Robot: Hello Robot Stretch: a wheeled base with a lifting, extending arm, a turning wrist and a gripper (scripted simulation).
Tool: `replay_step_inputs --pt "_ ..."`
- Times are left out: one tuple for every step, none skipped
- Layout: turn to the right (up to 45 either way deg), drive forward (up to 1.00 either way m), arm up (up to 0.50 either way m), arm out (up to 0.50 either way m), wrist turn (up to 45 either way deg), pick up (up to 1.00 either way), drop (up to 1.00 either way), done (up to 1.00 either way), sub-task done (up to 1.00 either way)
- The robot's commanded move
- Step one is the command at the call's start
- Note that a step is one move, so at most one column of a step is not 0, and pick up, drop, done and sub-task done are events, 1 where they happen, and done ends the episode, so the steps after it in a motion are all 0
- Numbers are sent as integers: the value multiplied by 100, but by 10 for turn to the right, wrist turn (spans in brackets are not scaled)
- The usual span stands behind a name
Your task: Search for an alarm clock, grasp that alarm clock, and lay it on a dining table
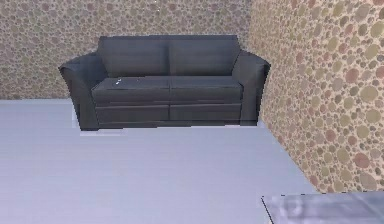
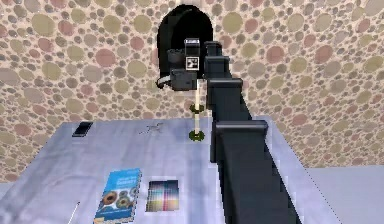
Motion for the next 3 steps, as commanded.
replay_step_inputs --pt "0 0 -14 0 0 0 0 0 0" --pt "0 0 -32 0 0 0 0 0 0" --pt "0 0 0 0 0 0 100 0 0"
